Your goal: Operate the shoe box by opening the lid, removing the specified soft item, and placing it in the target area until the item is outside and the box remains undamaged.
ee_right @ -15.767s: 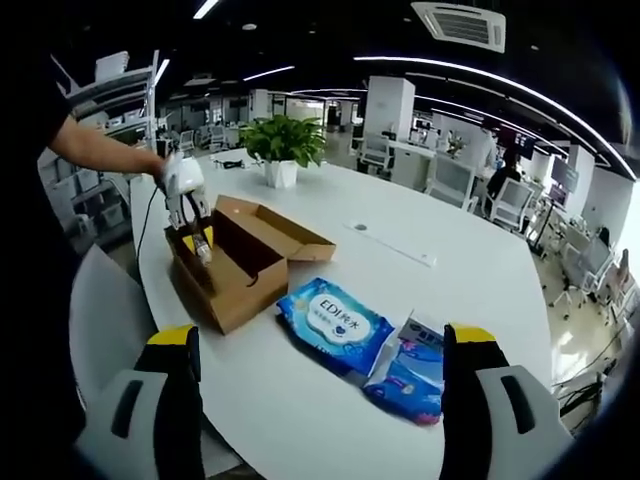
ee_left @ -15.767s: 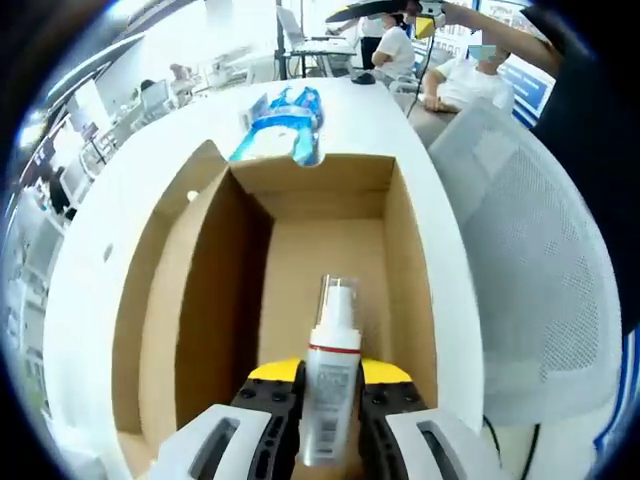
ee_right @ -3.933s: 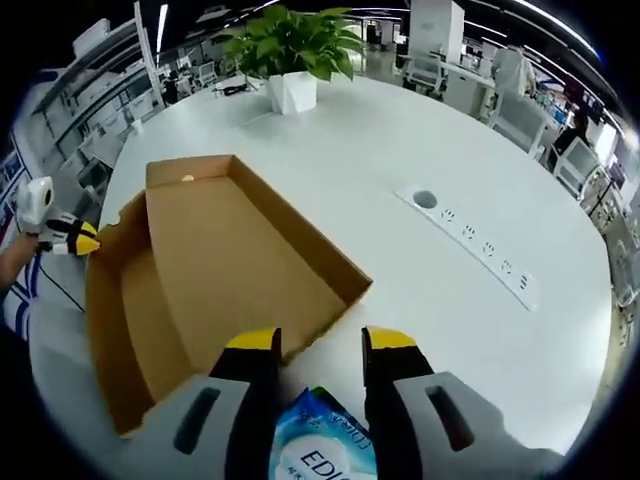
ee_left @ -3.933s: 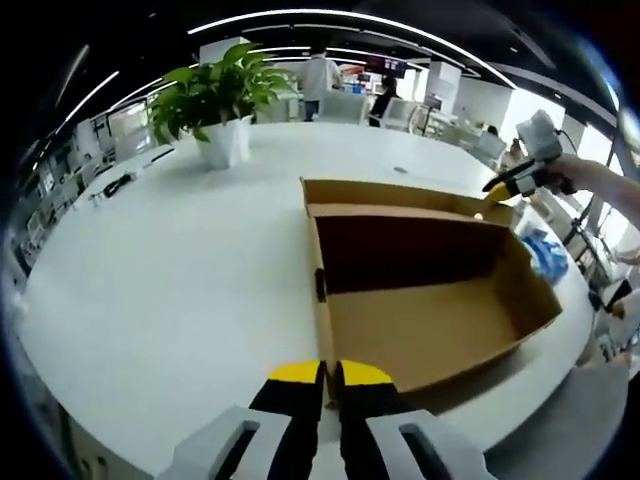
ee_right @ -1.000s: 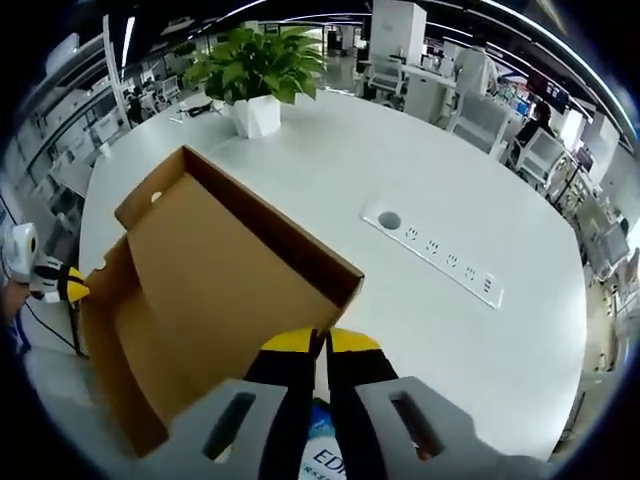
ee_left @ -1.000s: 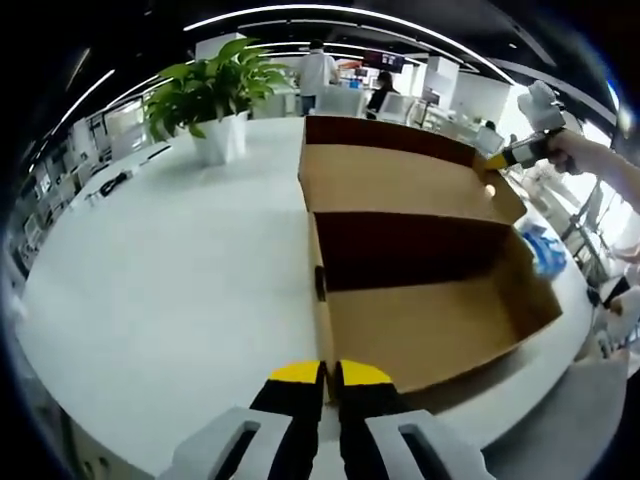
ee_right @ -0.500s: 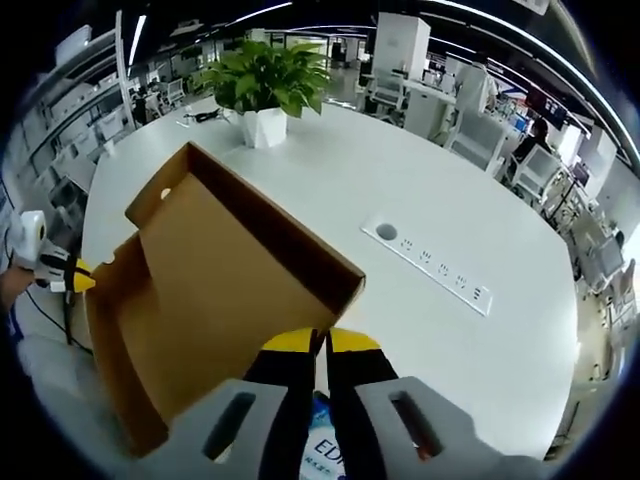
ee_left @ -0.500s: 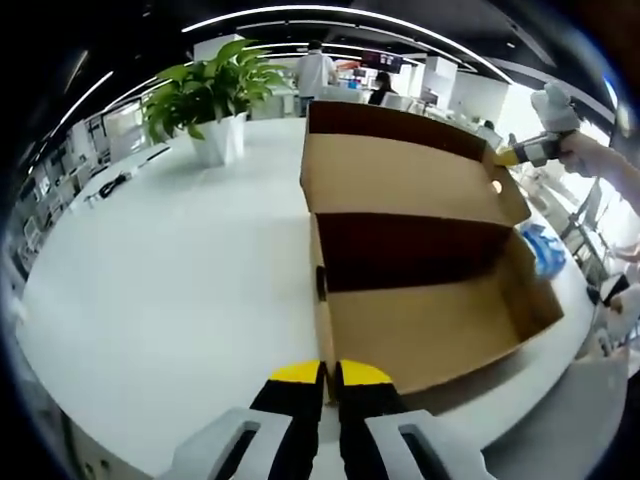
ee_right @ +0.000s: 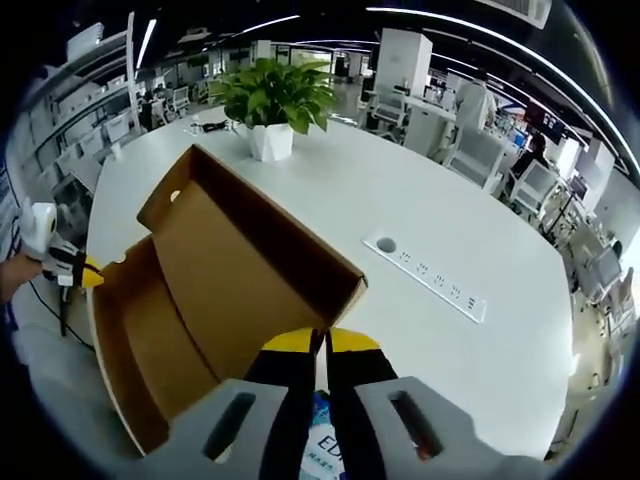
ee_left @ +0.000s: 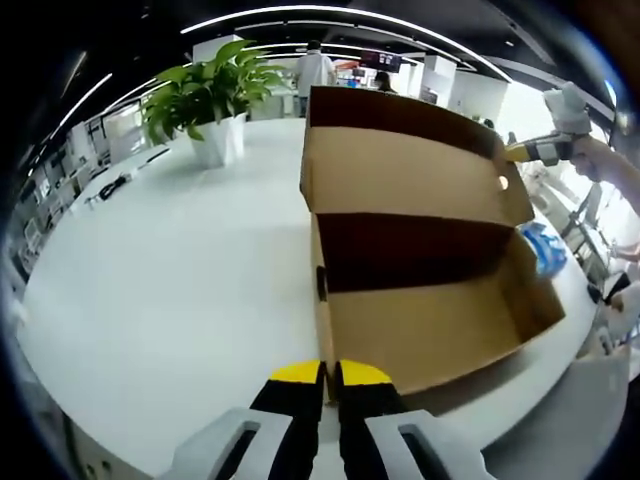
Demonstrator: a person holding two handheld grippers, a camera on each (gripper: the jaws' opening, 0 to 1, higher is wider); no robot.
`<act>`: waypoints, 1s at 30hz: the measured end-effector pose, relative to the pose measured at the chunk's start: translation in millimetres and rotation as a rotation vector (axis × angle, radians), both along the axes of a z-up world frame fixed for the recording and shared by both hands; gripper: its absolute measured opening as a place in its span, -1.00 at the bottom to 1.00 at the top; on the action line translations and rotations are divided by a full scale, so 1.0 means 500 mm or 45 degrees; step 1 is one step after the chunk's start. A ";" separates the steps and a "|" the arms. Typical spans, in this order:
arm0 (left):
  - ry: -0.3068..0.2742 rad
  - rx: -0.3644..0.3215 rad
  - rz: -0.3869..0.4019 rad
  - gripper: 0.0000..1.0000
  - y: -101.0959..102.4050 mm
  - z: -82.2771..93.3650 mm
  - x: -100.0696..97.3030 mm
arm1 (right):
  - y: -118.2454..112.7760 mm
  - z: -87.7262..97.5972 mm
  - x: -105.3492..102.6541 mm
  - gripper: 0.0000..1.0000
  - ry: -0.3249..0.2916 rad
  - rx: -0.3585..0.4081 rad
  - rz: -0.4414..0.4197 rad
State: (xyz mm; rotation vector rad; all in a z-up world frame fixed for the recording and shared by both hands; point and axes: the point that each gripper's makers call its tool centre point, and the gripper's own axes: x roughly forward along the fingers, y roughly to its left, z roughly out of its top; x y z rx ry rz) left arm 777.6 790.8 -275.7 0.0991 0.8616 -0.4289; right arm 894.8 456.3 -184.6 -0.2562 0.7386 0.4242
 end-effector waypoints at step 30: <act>-0.008 -0.010 -0.007 -0.93 0.006 -0.007 0.007 | 0.022 0.052 -0.073 -0.99 -0.145 -0.012 0.049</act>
